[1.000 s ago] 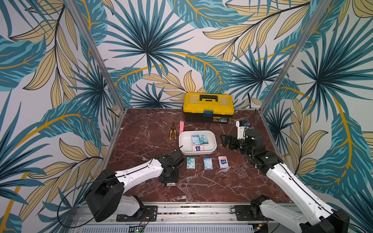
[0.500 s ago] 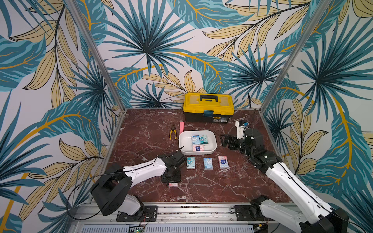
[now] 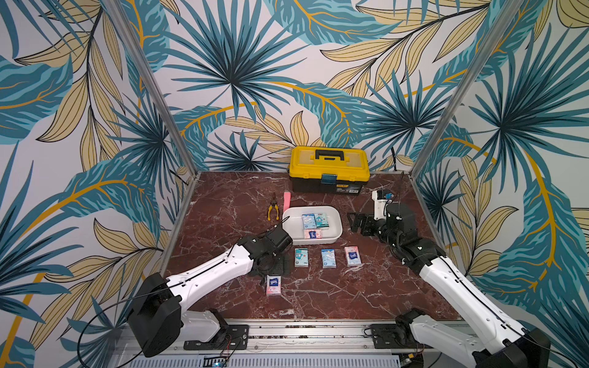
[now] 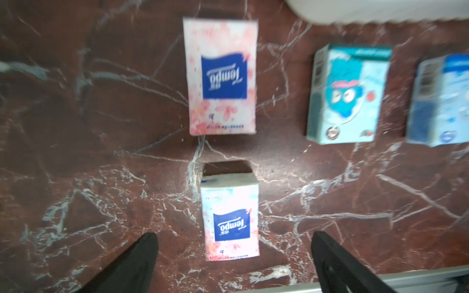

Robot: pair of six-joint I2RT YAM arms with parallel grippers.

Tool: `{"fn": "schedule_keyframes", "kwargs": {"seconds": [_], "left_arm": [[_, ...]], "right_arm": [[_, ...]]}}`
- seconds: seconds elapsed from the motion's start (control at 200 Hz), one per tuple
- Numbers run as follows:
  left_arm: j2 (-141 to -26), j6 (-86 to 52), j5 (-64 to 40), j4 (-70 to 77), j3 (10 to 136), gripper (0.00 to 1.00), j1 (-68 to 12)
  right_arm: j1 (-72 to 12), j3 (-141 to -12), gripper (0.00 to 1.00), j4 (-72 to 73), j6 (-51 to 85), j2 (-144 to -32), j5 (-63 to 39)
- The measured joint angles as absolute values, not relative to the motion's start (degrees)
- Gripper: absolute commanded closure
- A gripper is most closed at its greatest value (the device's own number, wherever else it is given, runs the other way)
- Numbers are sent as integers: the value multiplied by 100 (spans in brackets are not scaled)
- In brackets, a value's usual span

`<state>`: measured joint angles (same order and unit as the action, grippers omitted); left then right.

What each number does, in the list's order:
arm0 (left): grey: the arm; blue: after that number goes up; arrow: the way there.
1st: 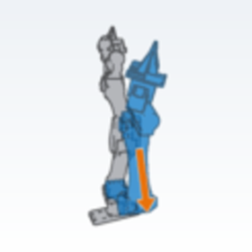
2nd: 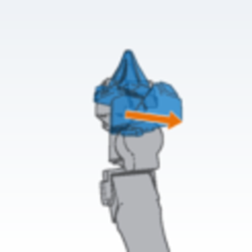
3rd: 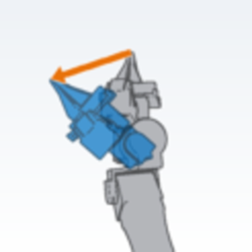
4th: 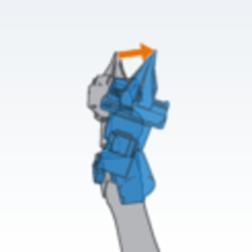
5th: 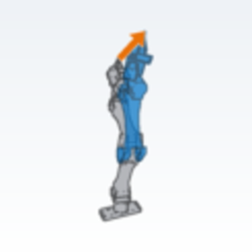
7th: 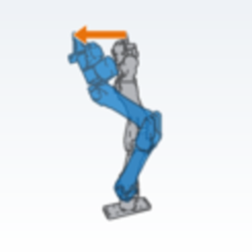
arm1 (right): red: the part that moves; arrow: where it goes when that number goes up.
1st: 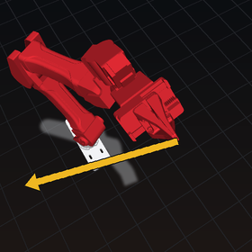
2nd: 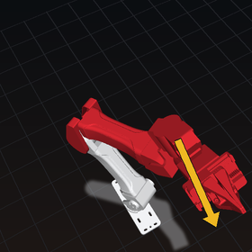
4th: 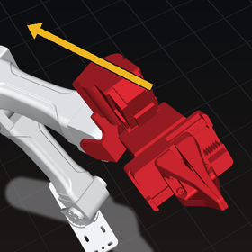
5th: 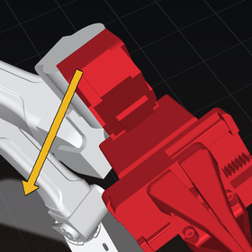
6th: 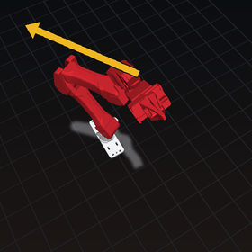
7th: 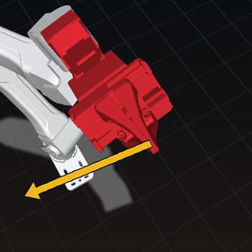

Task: Take the pocket tissues out of the storage box
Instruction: Place the pocket tissues at the center of the board.

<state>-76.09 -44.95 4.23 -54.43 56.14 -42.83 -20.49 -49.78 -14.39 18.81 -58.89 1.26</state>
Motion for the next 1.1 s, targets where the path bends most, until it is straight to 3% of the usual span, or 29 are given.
{"fn": "schedule_keyframes", "kwargs": {"seconds": [0.355, 0.916, 1.096], "left_arm": [[-8211, -4169, 862, -5356, 7463, 0, -3743], [-10720, -3809, 633, -4786, 9437, 0, -3739], [-11384, -3848, 381, -4694, 9784, 9, -3739]], "right_arm": [[-2045, -4978, 1, -1538, 1973, -5684, 252], [-2034, -4665, 1, -1750, 1772, -4525, -34], [-2034, -4545, 1, -1850, 1684, -4209, -207]]}}
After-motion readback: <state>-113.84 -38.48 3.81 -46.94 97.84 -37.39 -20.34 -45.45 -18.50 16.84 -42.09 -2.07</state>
